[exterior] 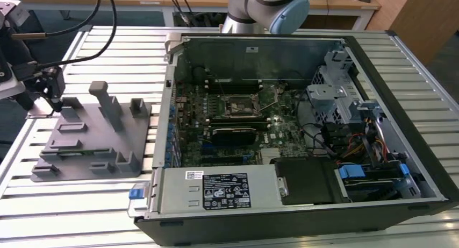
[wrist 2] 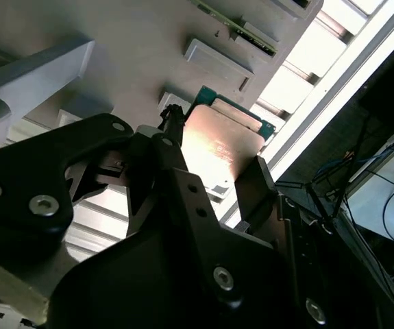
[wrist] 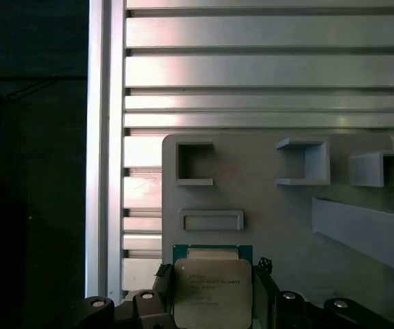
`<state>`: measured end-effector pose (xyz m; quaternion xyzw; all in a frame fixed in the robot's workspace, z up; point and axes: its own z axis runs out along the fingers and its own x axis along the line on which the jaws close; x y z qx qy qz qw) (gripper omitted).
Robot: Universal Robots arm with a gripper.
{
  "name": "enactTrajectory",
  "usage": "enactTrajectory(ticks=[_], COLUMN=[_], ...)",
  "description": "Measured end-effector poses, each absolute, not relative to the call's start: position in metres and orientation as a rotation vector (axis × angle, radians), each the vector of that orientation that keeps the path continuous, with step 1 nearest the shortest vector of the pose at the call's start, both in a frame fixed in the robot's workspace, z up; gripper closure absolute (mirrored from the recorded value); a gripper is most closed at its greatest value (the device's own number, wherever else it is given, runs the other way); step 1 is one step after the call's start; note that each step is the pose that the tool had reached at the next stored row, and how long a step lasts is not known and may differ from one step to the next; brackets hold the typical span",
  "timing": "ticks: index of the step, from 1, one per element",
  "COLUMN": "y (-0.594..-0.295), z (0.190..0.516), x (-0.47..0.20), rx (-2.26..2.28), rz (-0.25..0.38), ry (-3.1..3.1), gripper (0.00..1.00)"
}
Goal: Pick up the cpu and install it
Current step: 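Pick up the cpu and move it towards the insertion slot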
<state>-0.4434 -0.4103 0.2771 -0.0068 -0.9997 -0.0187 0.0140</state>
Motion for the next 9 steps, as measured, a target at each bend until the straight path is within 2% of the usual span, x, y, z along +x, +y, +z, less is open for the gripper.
enactTrajectory(ticks=[9], y=[-0.41], z=[0.312], x=[-0.443], rx=[-0.021], rz=[-0.058], ry=[-3.113], gripper=[0.46])
